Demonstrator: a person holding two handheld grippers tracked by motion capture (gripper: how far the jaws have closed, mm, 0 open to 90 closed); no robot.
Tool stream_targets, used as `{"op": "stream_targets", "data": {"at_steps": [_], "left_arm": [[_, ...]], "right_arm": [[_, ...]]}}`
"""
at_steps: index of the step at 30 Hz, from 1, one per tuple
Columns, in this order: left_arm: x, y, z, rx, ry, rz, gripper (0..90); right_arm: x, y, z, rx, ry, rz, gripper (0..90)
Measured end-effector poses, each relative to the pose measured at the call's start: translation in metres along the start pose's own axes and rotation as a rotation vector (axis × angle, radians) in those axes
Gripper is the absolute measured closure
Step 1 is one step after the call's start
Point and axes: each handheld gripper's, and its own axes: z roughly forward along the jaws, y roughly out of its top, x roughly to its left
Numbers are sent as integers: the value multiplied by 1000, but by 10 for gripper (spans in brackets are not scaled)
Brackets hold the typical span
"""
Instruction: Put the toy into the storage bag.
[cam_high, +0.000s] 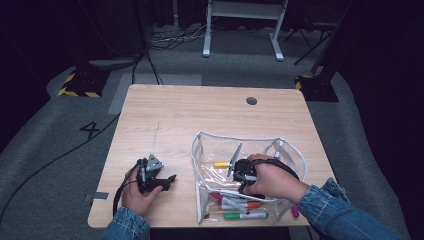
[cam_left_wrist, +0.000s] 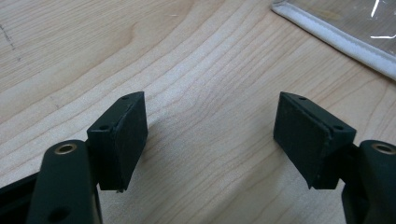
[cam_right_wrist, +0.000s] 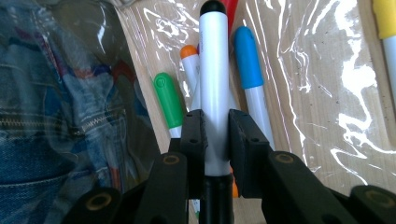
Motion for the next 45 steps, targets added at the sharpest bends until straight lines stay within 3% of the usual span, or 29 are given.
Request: {"op": "stream_targets", "data": {"at_steps": [3,5,9,12,21,28,32,45], "left_arm": [[0,0,0,0,0,-1,265],[0,0,0,0,0,-1,265],[0,0,0,0,0,-1,265],[0,0,0,0,-1,0,265],[0,0,0,0,-1,-1,264],[0,0,0,-1,-1,-1,264],[0,0,0,-1,-2,-4,265],[0,0,0,-2,2,5,265]], "right_arm": [[-1,0,2,12,-1,-17,765],[-1,0,2,-4,-12,-11,659],[-2,-2,-8,-87,-81,-55,546],[-4,-7,-26,-191,-116,-38,514],[-8,-38,-84,-425,-225,81,521],[-9,-67,-118,-528,-301,180,529],[-13,-83,-131,-538,-370,228,529],[-47,-143,-145,-591,-463,495,531]]}}
